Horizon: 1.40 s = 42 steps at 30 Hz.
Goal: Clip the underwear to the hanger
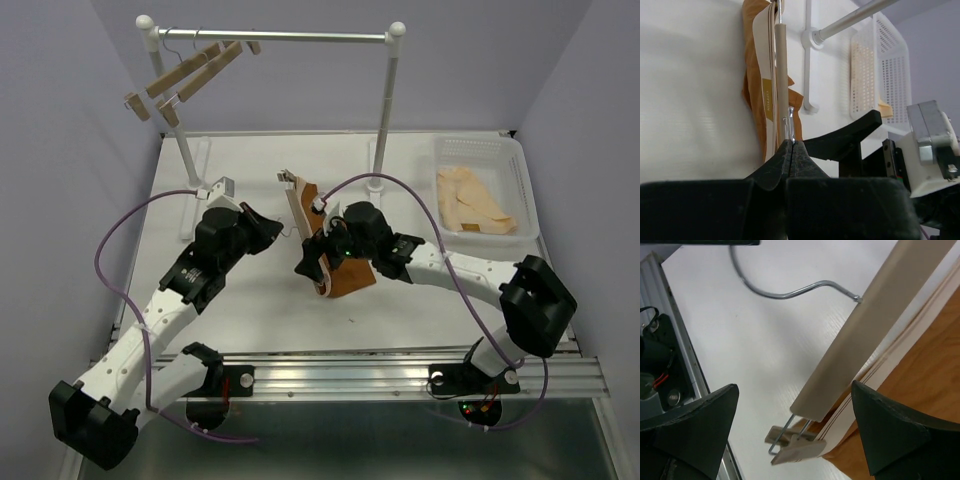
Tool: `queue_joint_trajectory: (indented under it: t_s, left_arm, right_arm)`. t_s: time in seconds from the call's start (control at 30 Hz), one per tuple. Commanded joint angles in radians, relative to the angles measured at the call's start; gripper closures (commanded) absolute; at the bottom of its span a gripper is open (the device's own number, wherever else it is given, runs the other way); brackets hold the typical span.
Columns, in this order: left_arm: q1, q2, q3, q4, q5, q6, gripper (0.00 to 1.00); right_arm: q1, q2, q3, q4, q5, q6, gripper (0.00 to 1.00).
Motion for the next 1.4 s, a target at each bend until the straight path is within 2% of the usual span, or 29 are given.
queue_joint_trajectory:
  t_s: [0.0, 0.1, 0.17, 0.2, 0.33, 0.37, 0.53, 0.57, 0.67, 0.77, 0.83, 0.87, 0.93, 1.2, 1.37]
  left_arm:
    - [-0.028, -0.023, 0.038, 0.073, -0.025, -0.032, 1.0]
    - [-0.04, -0.031, 0.028, 0.099, -0.033, -0.041, 1.0]
    - [-0.048, -0.034, 0.017, 0.11, -0.033, -0.047, 1.0]
    - [-0.053, -0.034, 0.017, 0.116, -0.03, -0.049, 1.0]
    - [-0.057, -0.046, 0.015, 0.119, -0.033, -0.043, 1.0]
    - [-0.057, -0.046, 0.015, 0.119, -0.04, -0.04, 1.0]
    - [-0.057, -0.039, 0.037, 0.119, -0.03, -0.018, 1.0]
    - [-0.057, -0.034, 0.044, 0.119, -0.025, -0.011, 0.93]
    - [-0.057, -0.025, 0.089, 0.119, -0.021, 0.028, 0.56]
    - [-0.057, -0.034, 0.124, 0.152, -0.043, 0.058, 0.36]
    - [-0.059, -0.038, 0.149, 0.156, -0.053, 0.072, 0.28]
    - [-0.057, -0.038, 0.158, 0.157, -0.056, 0.084, 0.17]
    - [-0.057, -0.043, 0.178, 0.151, -0.071, 0.095, 0.02]
    - [-0.057, -0.11, 0.199, 0.077, -0.204, 0.094, 0.01]
    - [-0.057, -0.155, 0.195, 0.045, -0.283, 0.082, 0.01]
  right_arm:
    - [0.008, 0.039, 0.015, 0.088, 0.027, 0.036, 0.0]
    - [0.008, 0.065, 0.011, 0.103, 0.038, 0.052, 0.03]
    - [0.008, 0.075, 0.006, 0.125, 0.038, 0.062, 0.11]
    - [0.008, 0.08, 0.008, 0.126, 0.044, 0.076, 0.11]
    - [0.008, 0.103, 0.014, 0.131, 0.049, 0.099, 0.36]
    - [0.008, 0.105, 0.015, 0.131, 0.047, 0.107, 0.48]
    - [0.008, 0.077, 0.035, 0.125, 0.081, 0.177, 0.64]
    - [0.008, 0.072, 0.04, 0.122, 0.084, 0.187, 0.65]
    - [0.008, 0.043, 0.066, 0.091, 0.119, 0.219, 0.74]
    - [0.008, 0.025, 0.13, 0.021, 0.156, 0.242, 0.82]
    - [-0.002, 0.017, 0.16, -0.01, 0.133, 0.277, 0.87]
    - [-0.019, 0.017, 0.172, -0.013, 0.113, 0.291, 0.87]
    - [-0.038, 0.017, 0.21, -0.028, 0.072, 0.331, 0.88]
    - [-0.197, 0.12, 0.445, -0.186, -0.143, 0.455, 0.87]
    - [-0.301, 0.201, 0.606, -0.202, -0.221, 0.541, 0.87]
